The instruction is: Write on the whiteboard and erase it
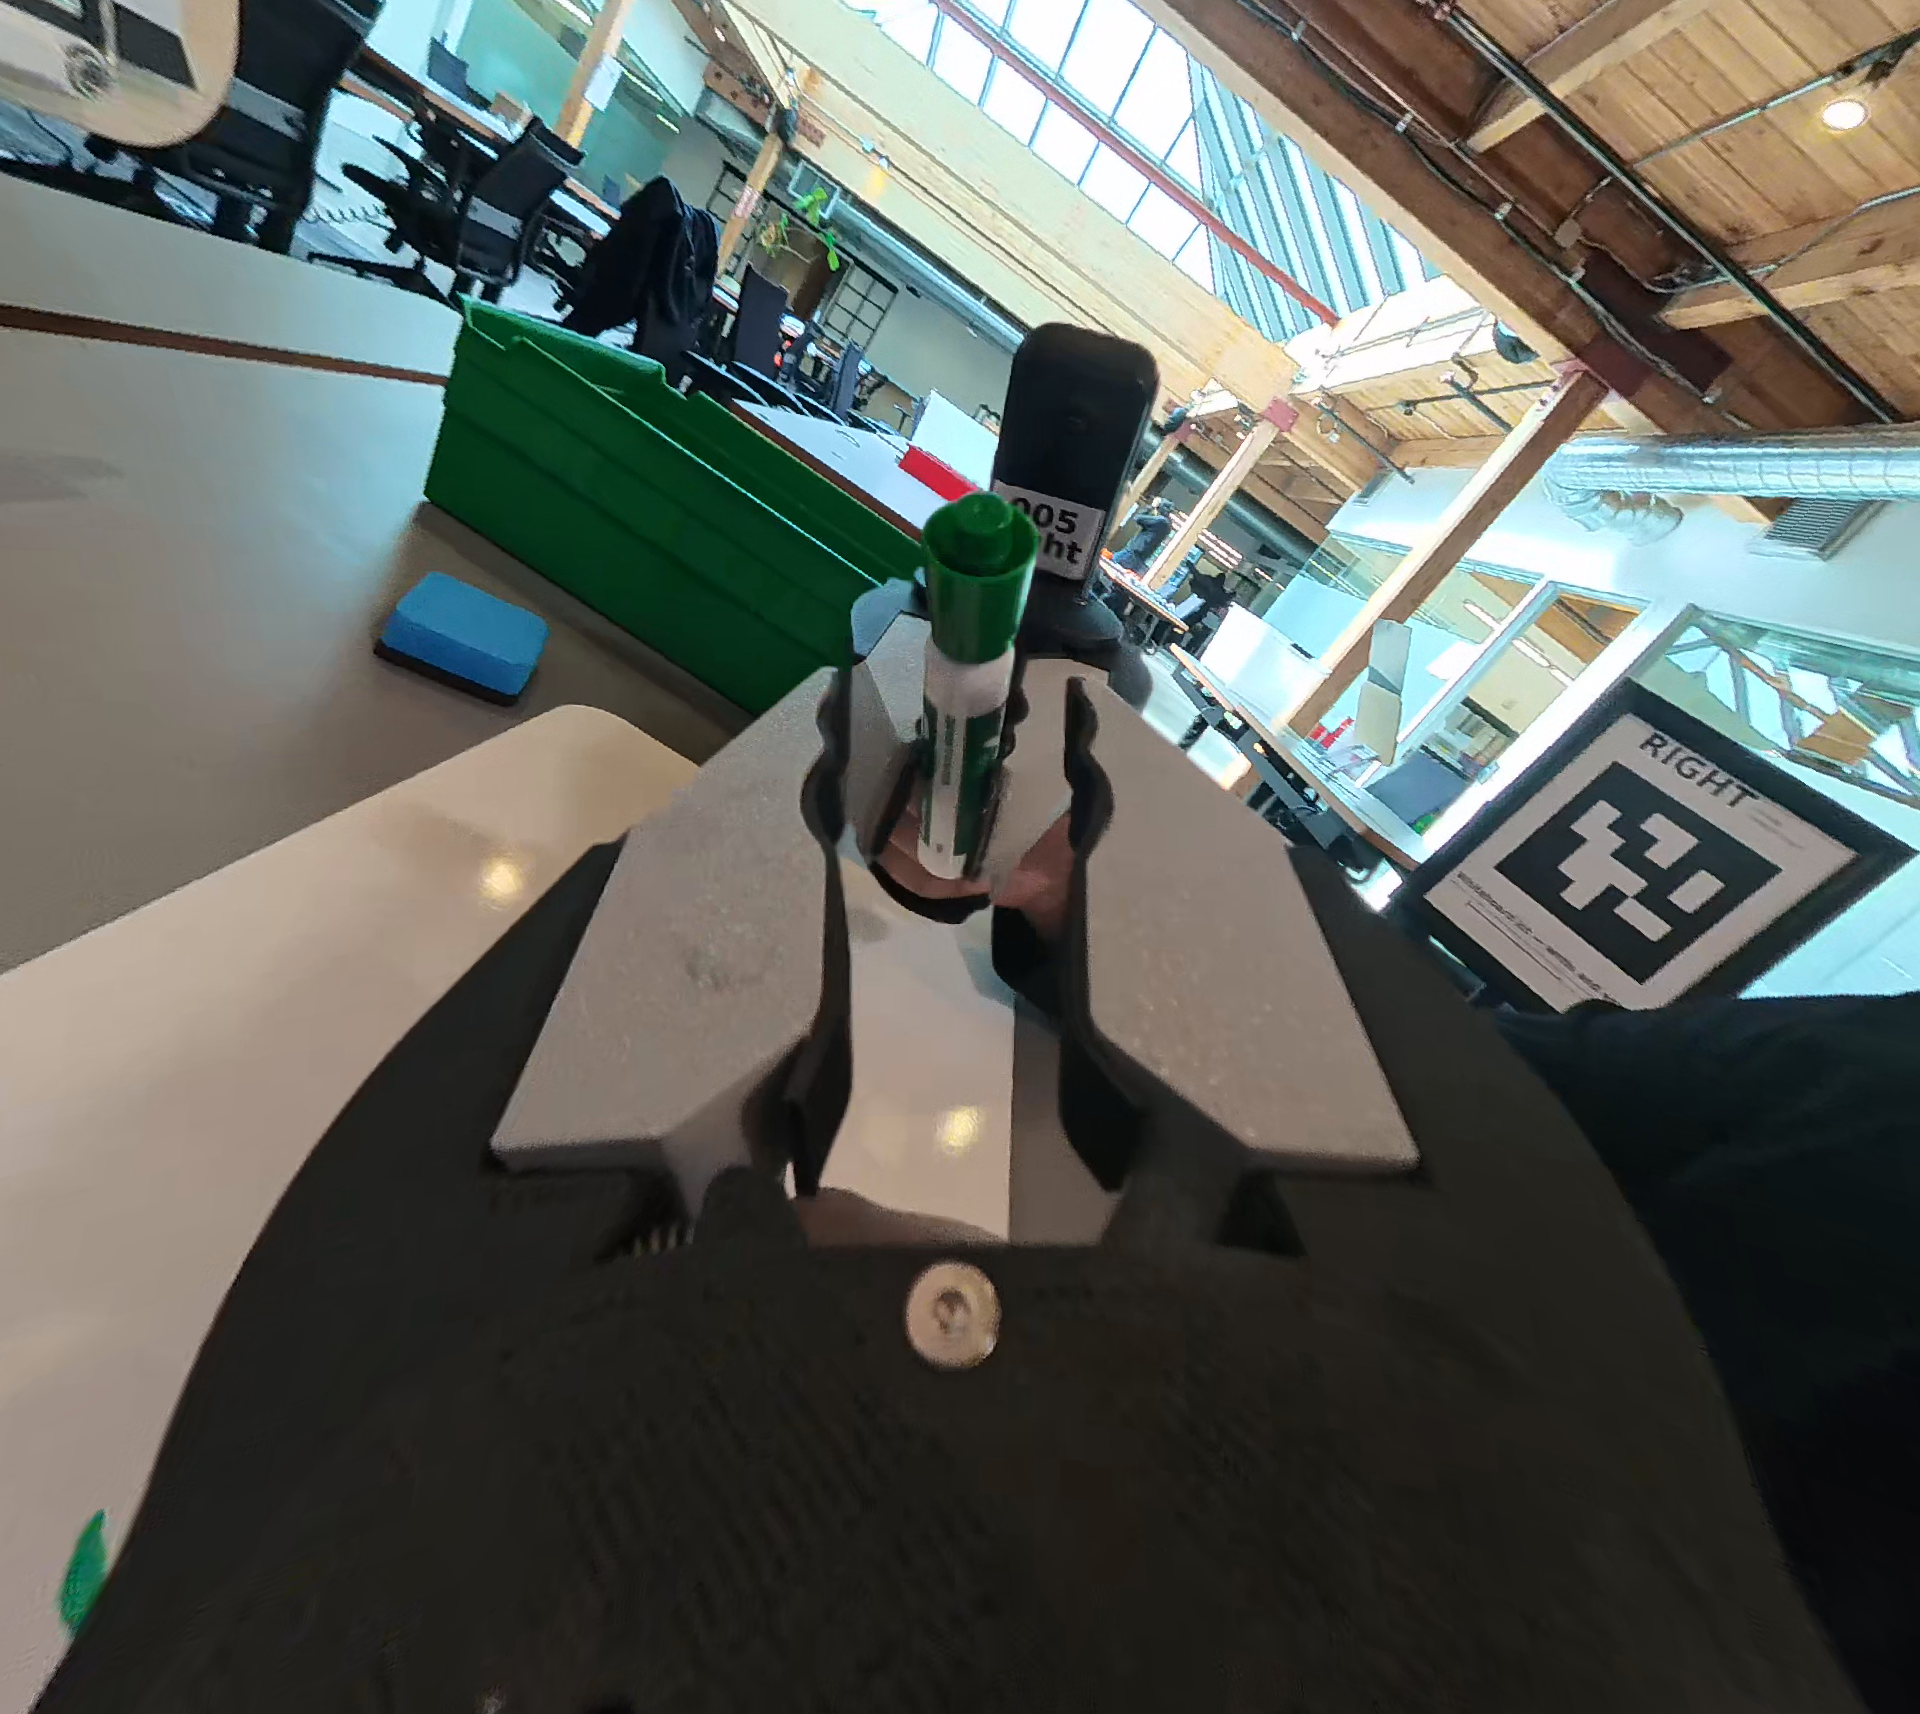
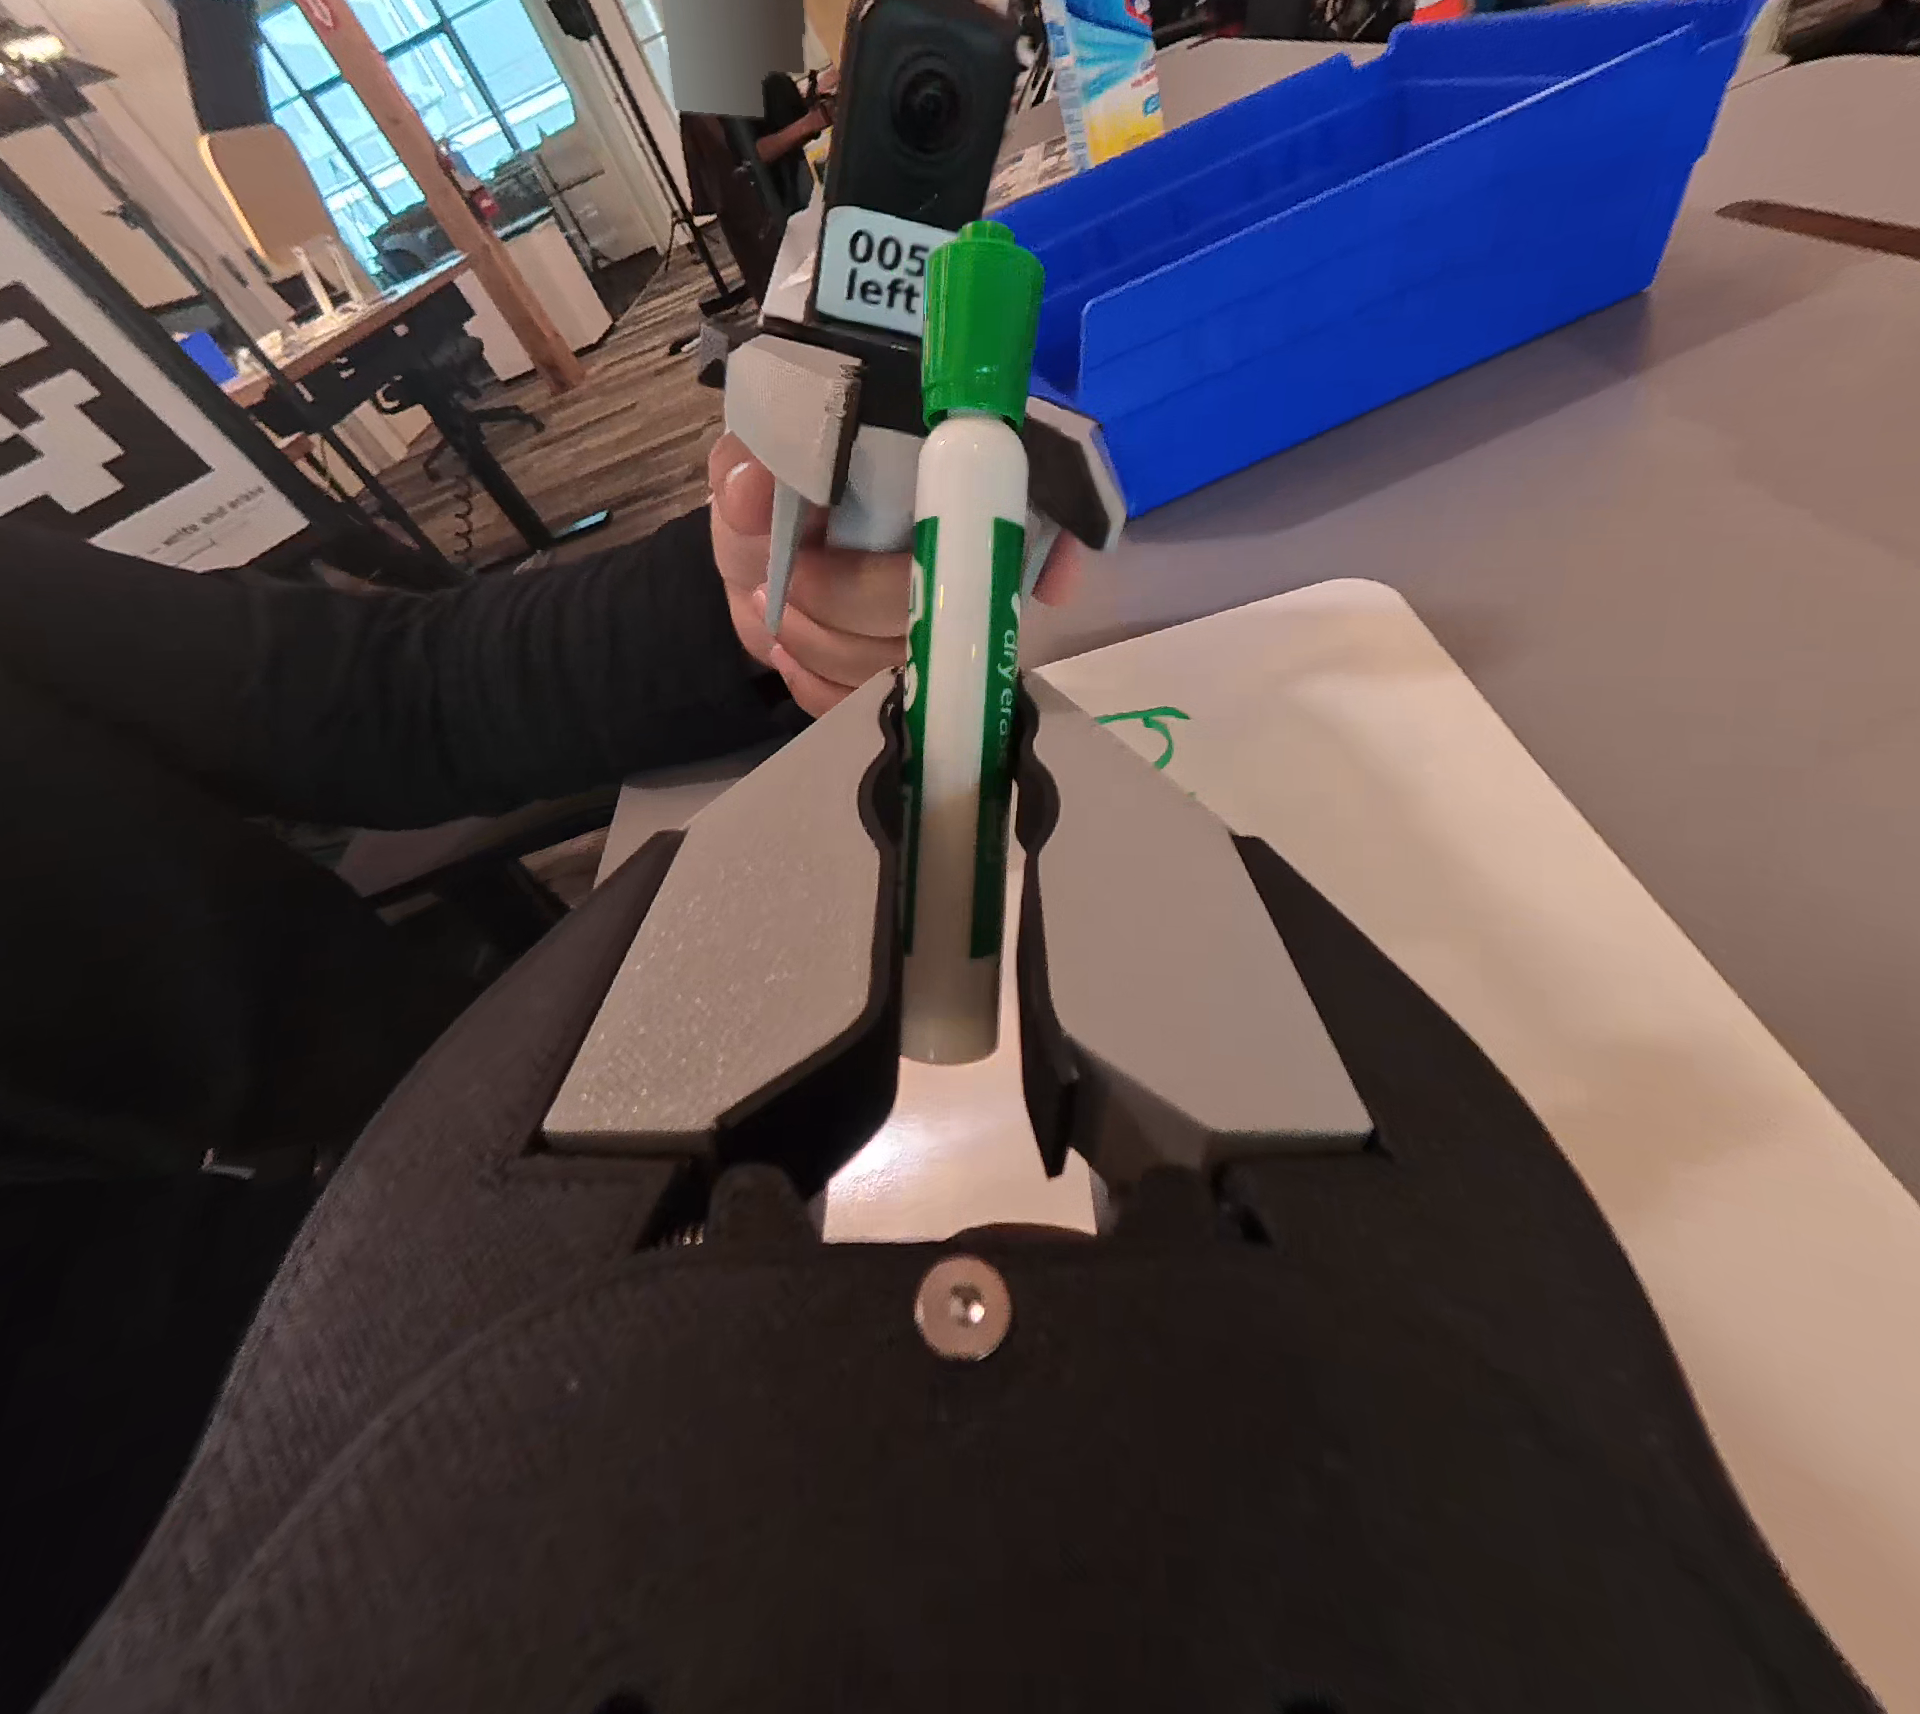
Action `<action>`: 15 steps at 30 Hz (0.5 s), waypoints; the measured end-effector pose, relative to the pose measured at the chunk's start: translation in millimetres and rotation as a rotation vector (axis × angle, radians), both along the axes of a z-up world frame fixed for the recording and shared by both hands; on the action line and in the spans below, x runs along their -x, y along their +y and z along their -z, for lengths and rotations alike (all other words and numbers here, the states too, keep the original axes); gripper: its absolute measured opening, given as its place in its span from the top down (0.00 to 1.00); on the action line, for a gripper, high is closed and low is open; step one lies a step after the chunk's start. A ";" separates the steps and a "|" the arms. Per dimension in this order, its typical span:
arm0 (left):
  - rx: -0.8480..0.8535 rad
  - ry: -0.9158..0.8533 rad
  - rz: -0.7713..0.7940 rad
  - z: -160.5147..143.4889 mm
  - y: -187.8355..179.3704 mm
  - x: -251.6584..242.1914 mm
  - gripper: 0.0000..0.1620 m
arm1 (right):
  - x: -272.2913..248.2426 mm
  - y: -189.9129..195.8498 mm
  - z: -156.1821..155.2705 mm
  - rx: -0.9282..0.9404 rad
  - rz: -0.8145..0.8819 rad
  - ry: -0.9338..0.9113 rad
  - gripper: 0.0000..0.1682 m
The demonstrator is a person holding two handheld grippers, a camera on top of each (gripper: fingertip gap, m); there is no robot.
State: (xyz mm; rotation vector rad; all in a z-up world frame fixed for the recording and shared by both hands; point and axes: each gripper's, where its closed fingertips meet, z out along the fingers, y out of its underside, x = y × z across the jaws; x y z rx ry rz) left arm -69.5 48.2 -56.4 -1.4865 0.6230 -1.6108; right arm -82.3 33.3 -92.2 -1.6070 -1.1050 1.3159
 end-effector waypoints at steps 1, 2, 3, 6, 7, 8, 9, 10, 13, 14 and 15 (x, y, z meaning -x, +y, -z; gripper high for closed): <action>-0.003 -0.012 -0.019 -1.9 2.6 2.7 0.76 | -2.2 2.9 -3.4 -0.010 0.021 0.013 0.91; 0.003 -0.027 -0.034 -3.5 5.7 5.6 0.76 | -5.4 6.9 -8.3 -0.024 0.051 0.034 0.91; 0.016 -0.043 -0.045 -4.6 8.8 8.4 0.76 | -9.5 10.6 -15.9 -0.050 0.086 0.062 0.91; 0.065 -0.085 -0.071 -4.4 18.4 16.0 0.82 | -27.9 4.7 -61.0 -0.199 0.192 0.216 0.91; 0.077 -0.091 -0.079 -3.3 21.0 17.7 0.83 | -37.3 1.6 -77.8 -0.256 0.247 0.258 0.91; 0.083 -0.089 -0.086 -1.9 23.1 18.7 0.83 | -49.7 2.2 -92.4 -0.311 0.327 0.276 0.92; 0.083 -0.081 -0.093 -0.4 24.4 18.9 0.83 | -66.0 6.6 -104.6 -0.354 0.424 0.277 0.92; 0.080 -0.070 -0.100 1.4 25.3 18.5 0.83 | -85.0 12.5 -114.8 -0.377 0.516 0.271 0.92; 0.068 -0.033 -0.105 5.1 23.7 13.9 0.82 | -154.5 40.0 -125.5 -0.366 0.772 0.180 0.92; 0.060 -0.024 -0.102 5.5 21.8 11.7 0.81 | -182.8 50.9 -123.6 -0.363 0.866 0.133 0.92; 0.050 -0.013 -0.098 5.9 19.7 9.3 0.81 | -212.2 61.5 -118.9 -0.354 0.959 0.080 0.92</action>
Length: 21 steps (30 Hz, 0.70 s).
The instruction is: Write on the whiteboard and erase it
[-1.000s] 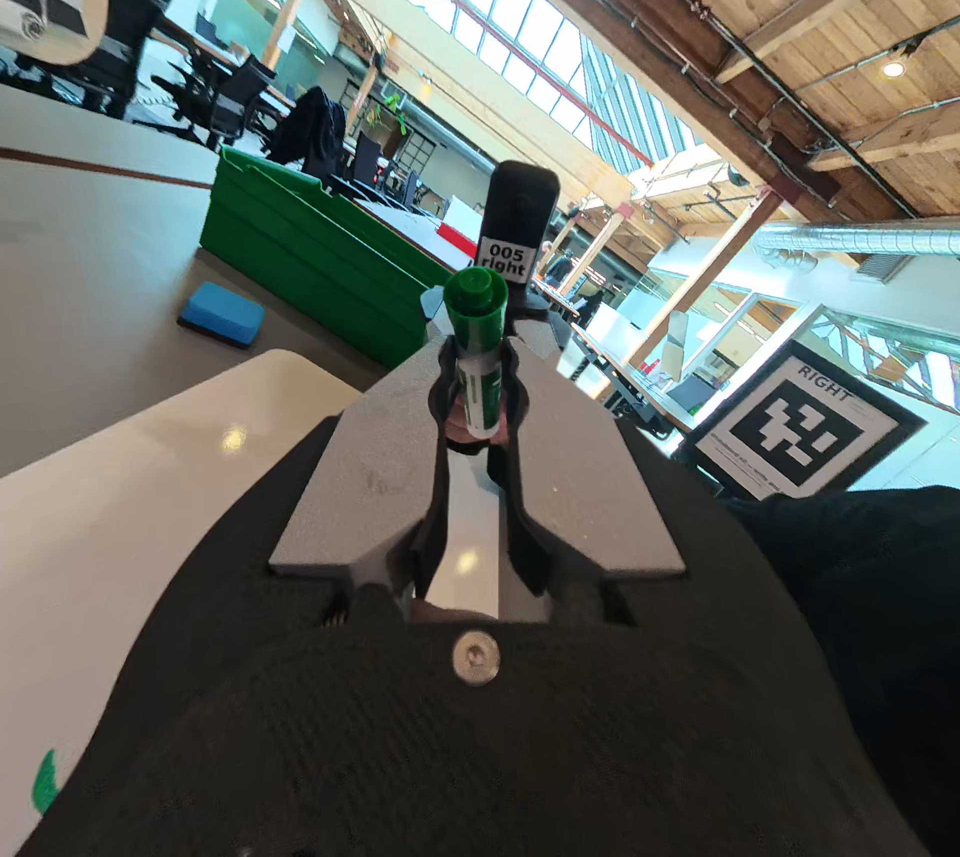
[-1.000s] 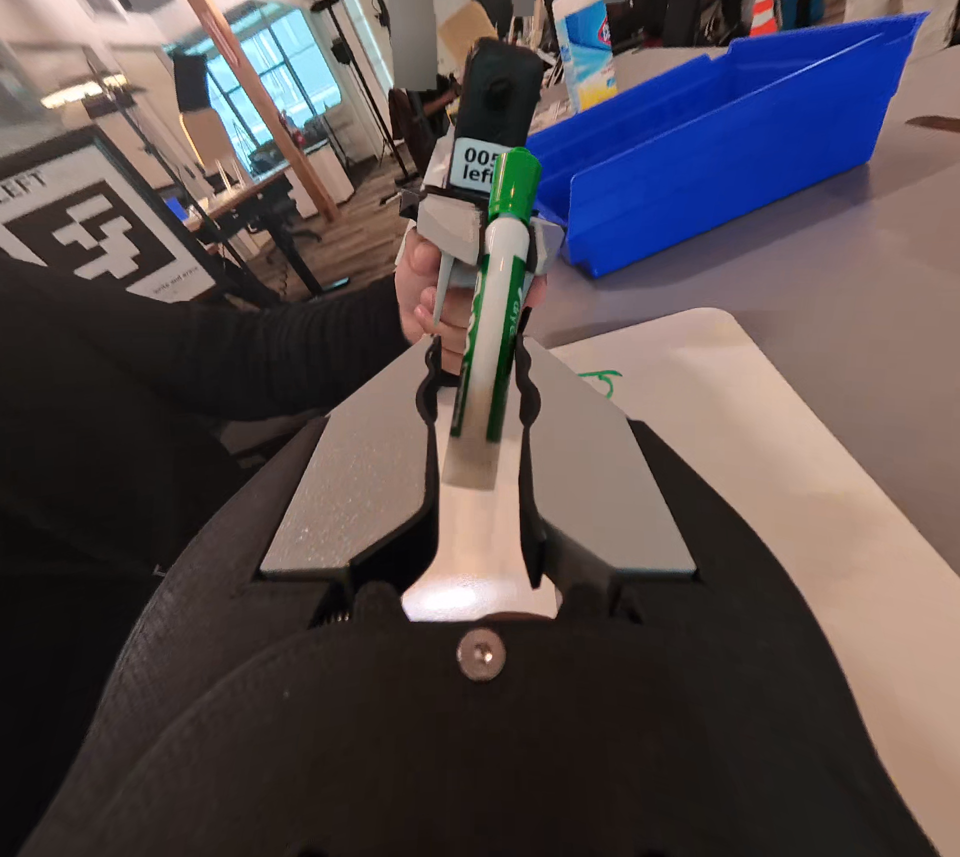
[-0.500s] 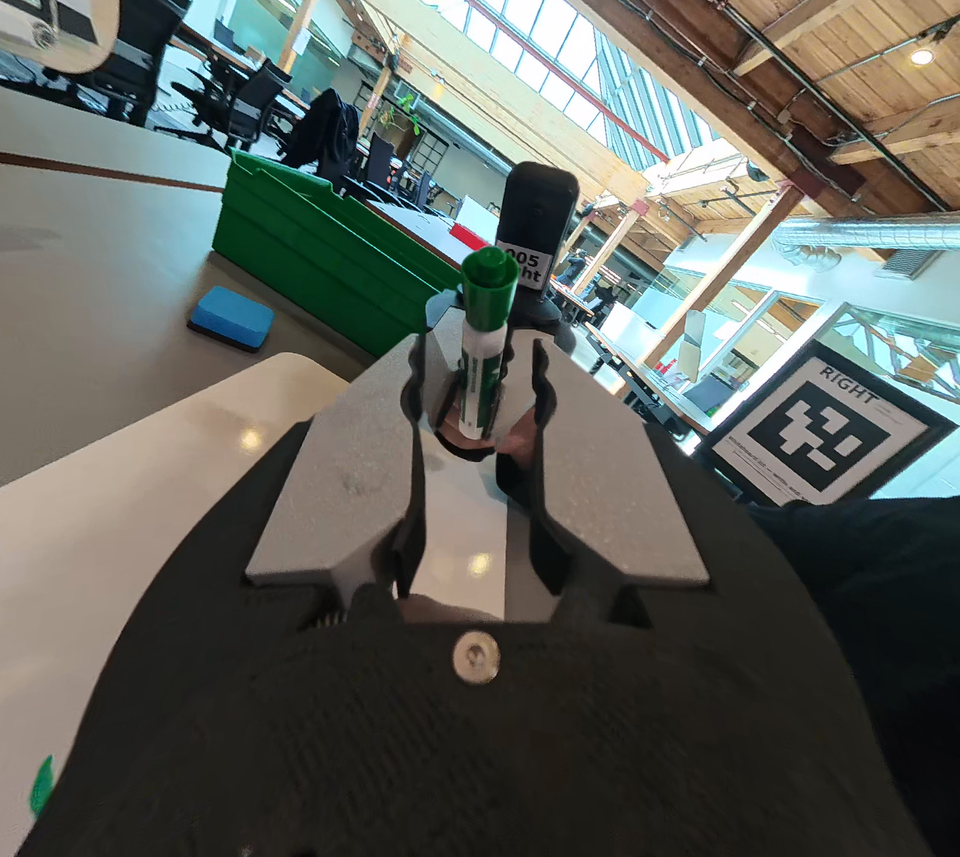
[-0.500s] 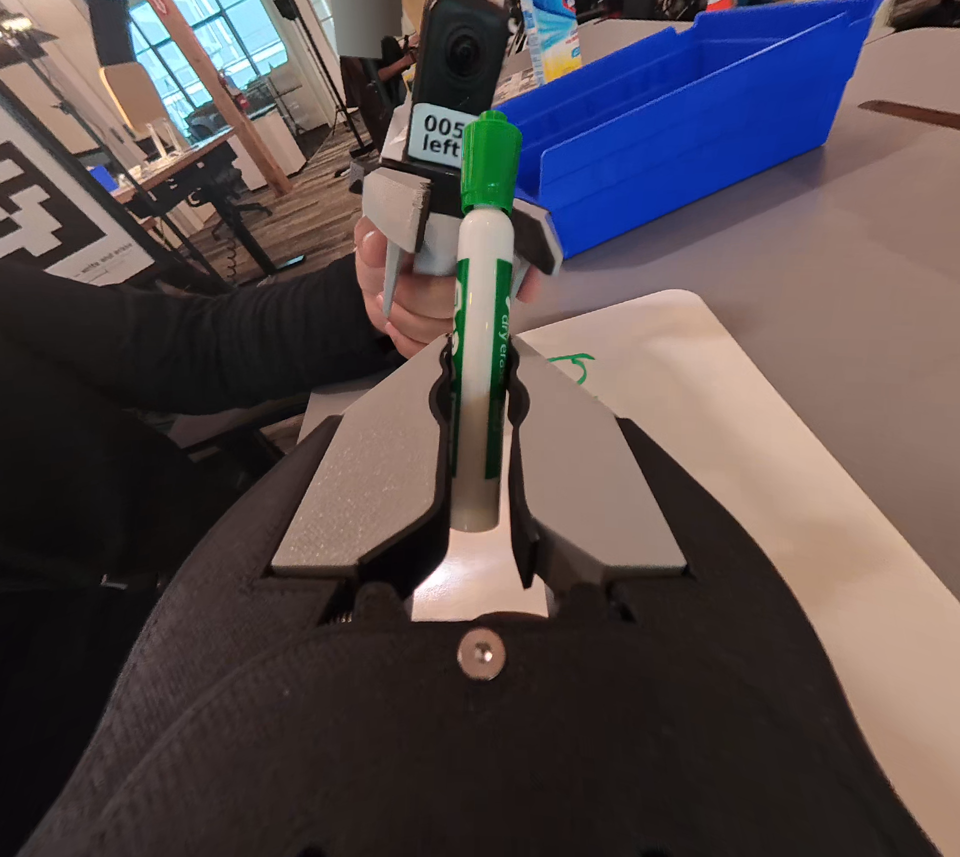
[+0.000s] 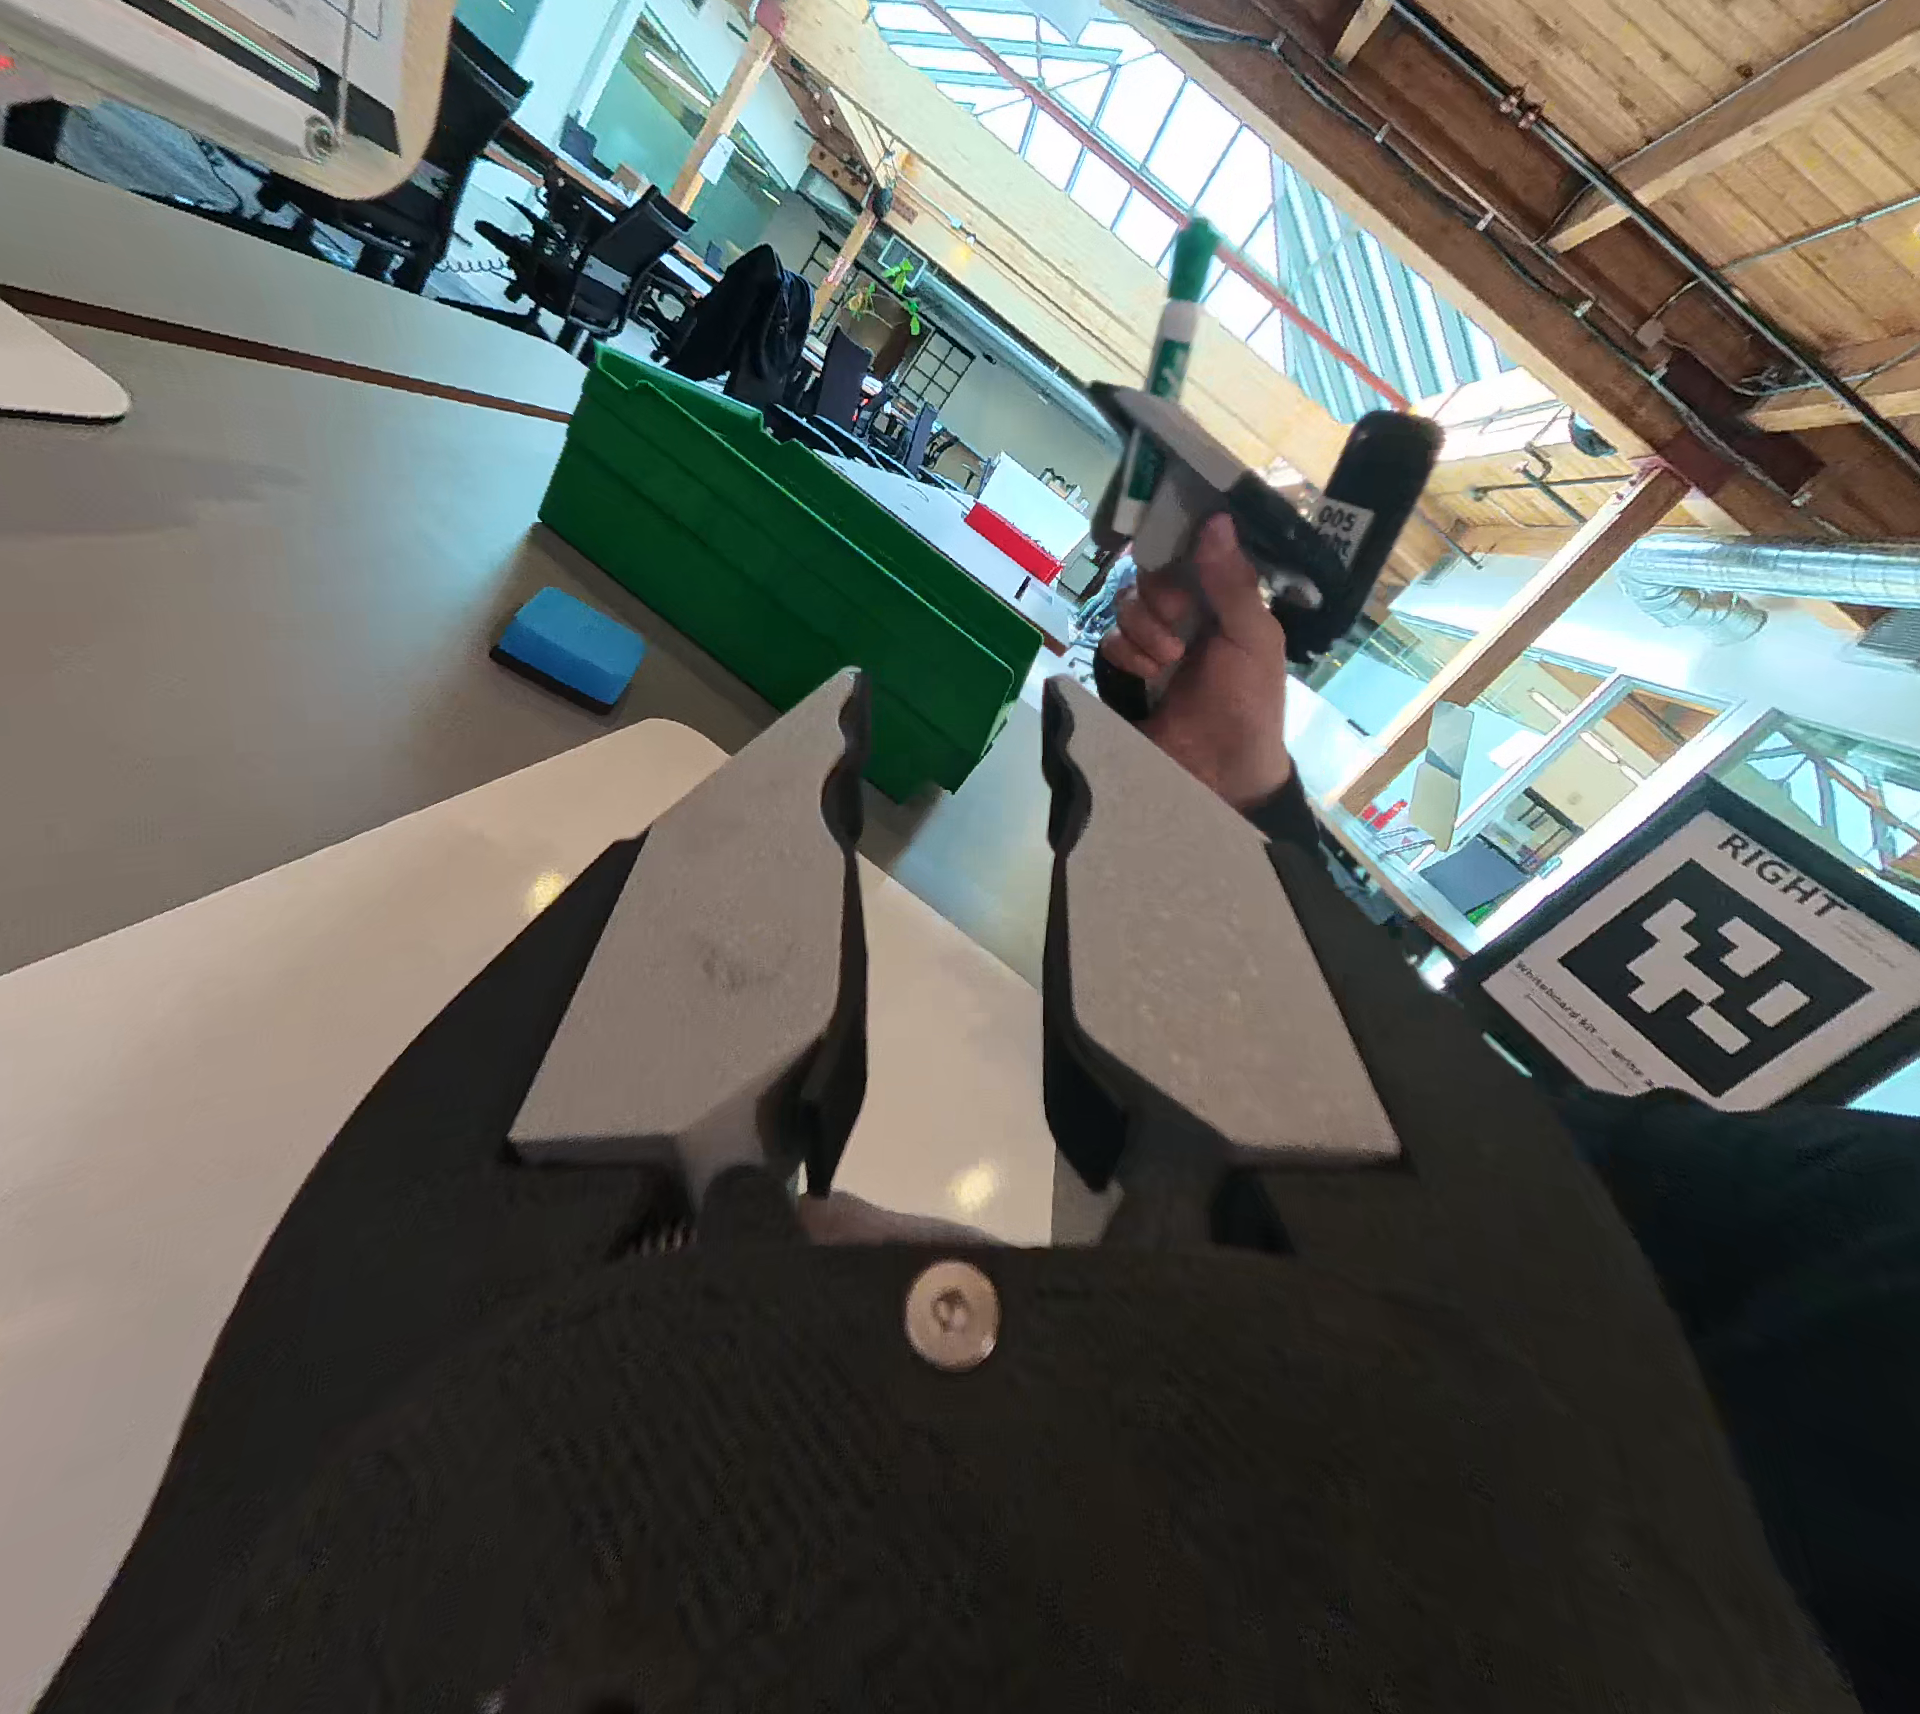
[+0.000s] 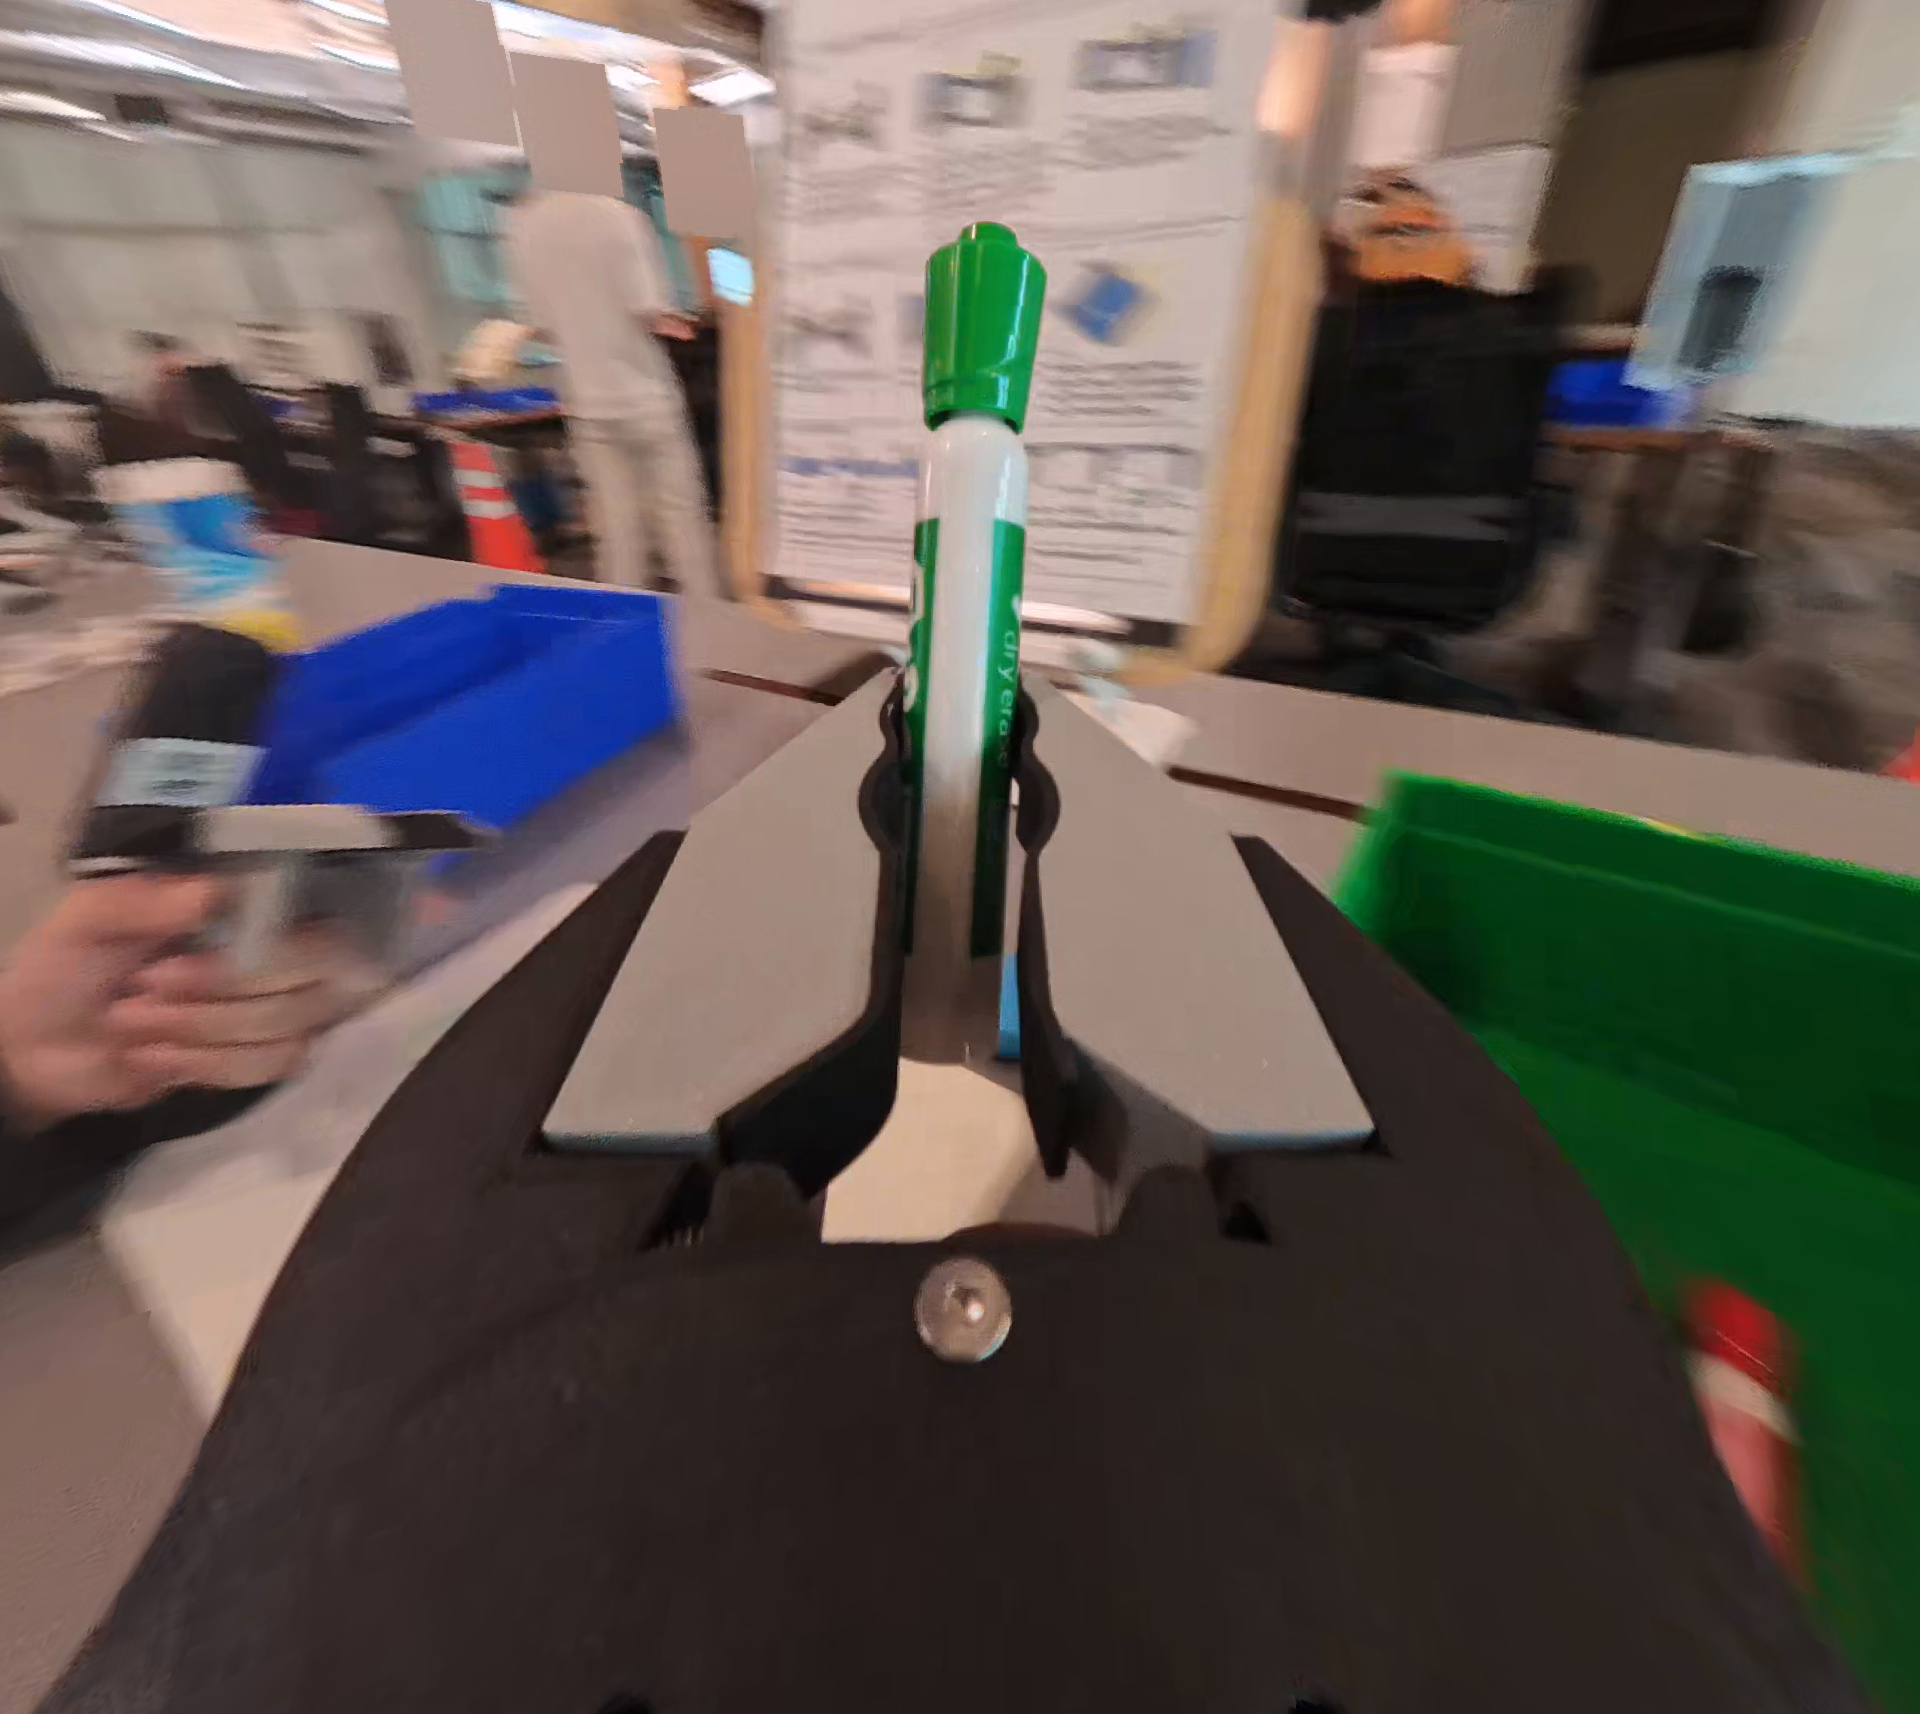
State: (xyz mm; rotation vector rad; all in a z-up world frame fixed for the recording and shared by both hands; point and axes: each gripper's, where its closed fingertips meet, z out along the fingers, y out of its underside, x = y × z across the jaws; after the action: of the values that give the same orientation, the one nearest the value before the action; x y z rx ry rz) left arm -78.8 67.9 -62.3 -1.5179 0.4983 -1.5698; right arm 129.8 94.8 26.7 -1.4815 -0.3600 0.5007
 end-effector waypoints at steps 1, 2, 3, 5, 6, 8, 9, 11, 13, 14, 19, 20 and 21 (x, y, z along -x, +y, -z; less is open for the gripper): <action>-0.009 0.014 0.006 0.9 -2.2 -2.6 0.81 | -26.7 9.3 9.4 0.050 0.076 -0.032 0.92; -0.018 0.026 0.010 1.6 -4.0 -4.7 0.81 | -50.7 18.1 24.8 0.135 0.134 -0.069 0.91; -0.024 0.034 0.014 2.0 -5.5 -6.3 0.81 | -71.3 25.5 43.0 0.226 0.184 -0.108 0.92; -0.025 0.041 0.023 3.1 -7.5 -8.6 0.81 | -96.5 35.1 81.2 0.402 0.231 -0.180 0.91; -0.023 0.044 0.026 3.8 -7.9 -9.2 0.81 | -104.6 39.1 96.5 0.460 0.250 -0.206 0.91; -0.024 0.050 0.025 4.8 -7.8 -9.4 0.81 | -115.8 46.5 123.9 0.557 0.279 -0.234 0.91; -0.027 0.055 0.019 5.3 -7.2 -8.9 0.81 | -119.2 47.7 141.2 0.635 0.277 -0.243 0.91; -0.031 0.060 0.004 5.6 -4.7 -6.7 0.81 | -127.1 50.3 166.8 0.729 0.290 -0.246 0.91; -0.024 0.054 -0.006 5.5 -2.2 -4.5 0.81 | -134.0 51.0 182.6 0.778 0.304 -0.222 0.90; -0.019 0.051 -0.010 5.8 -1.0 -3.8 0.82 | -136.7 51.0 186.2 0.787 0.312 -0.205 0.90; -0.008 0.076 -0.006 12.1 -0.6 -7.3 0.82 | -136.7 47.6 167.2 0.719 0.315 -0.160 0.85; -0.012 0.083 -0.005 12.9 -1.1 -8.2 0.82 | -132.6 46.2 155.6 0.680 0.312 -0.160 0.84; -0.016 0.090 -0.006 13.4 -1.3 -8.7 0.82 | -125.7 44.2 140.7 0.630 0.304 -0.162 0.84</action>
State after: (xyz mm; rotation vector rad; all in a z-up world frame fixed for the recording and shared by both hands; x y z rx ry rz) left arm -70.1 66.6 -75.7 -1.5814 0.5551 -1.4947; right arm 255.5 138.9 -114.0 -2.1533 -0.0936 0.2549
